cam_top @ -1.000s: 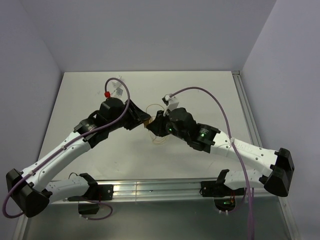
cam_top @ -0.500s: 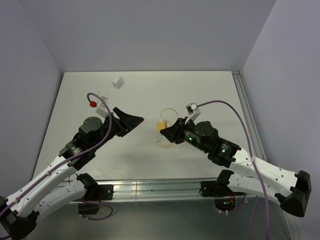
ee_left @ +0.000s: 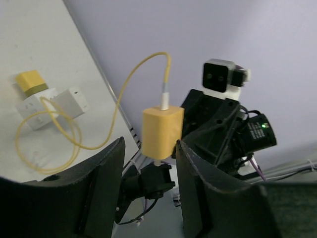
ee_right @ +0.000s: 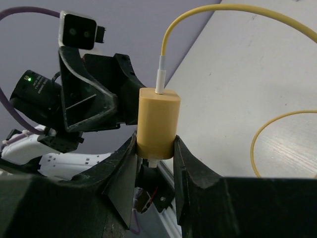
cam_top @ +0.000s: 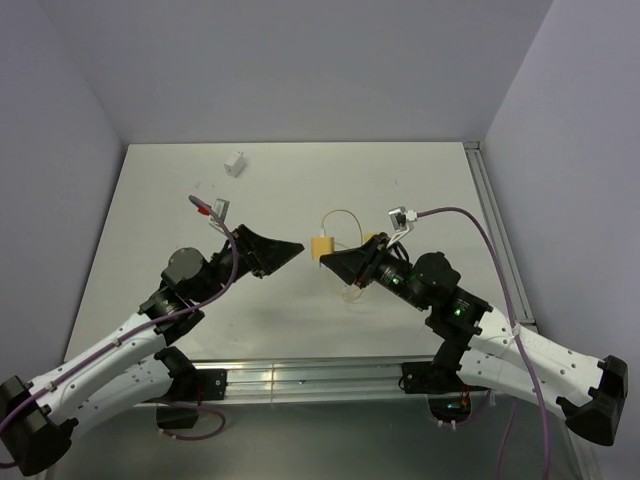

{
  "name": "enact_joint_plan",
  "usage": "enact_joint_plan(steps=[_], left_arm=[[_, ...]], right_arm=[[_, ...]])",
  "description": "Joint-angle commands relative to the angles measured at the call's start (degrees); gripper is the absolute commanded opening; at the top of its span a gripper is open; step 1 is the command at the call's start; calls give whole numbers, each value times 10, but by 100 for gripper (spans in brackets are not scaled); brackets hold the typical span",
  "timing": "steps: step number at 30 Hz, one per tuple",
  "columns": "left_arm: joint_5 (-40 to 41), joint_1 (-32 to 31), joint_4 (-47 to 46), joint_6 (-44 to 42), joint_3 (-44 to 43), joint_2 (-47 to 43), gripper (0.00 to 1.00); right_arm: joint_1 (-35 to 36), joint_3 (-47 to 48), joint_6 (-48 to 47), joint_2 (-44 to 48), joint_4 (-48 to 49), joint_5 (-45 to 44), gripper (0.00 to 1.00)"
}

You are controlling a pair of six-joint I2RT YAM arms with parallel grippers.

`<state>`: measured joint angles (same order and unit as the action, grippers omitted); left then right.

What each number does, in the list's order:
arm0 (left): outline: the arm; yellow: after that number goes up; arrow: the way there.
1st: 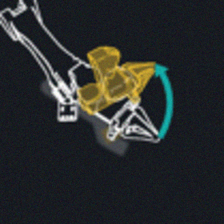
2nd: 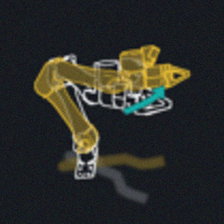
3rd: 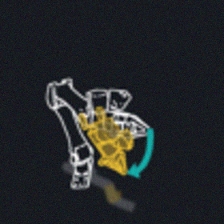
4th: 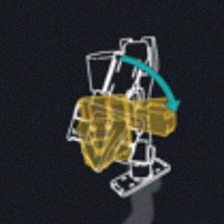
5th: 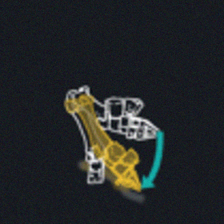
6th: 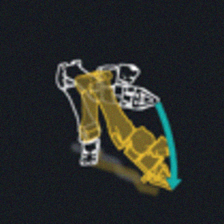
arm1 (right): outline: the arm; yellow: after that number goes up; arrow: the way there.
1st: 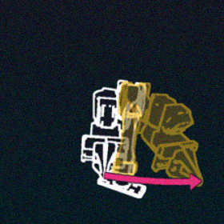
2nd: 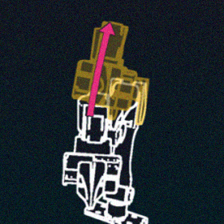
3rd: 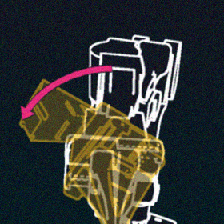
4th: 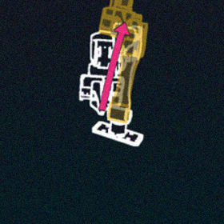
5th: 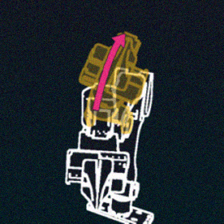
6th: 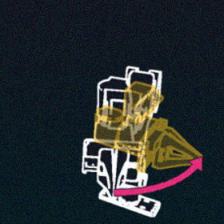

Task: Insert the plug
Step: Adjust the plug.

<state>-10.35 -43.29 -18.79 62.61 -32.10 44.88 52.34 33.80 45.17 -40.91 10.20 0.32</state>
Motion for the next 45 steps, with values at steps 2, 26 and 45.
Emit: enact_joint_plan(steps=[2, 26, 45], left_arm=[[-11, -15, -95, -14, -5, 0, 51], [-21, -45, -125, 4, -18, 53, 50], [-54, -49, -177, 45, -14, 65, 6]], right_arm=[[-2, -14, 27, 5, 72, 6, 0], [-2, -34, 77, 4, 145, 6, 0], [-4, -23, 74, -23, 145, 27, 2]])
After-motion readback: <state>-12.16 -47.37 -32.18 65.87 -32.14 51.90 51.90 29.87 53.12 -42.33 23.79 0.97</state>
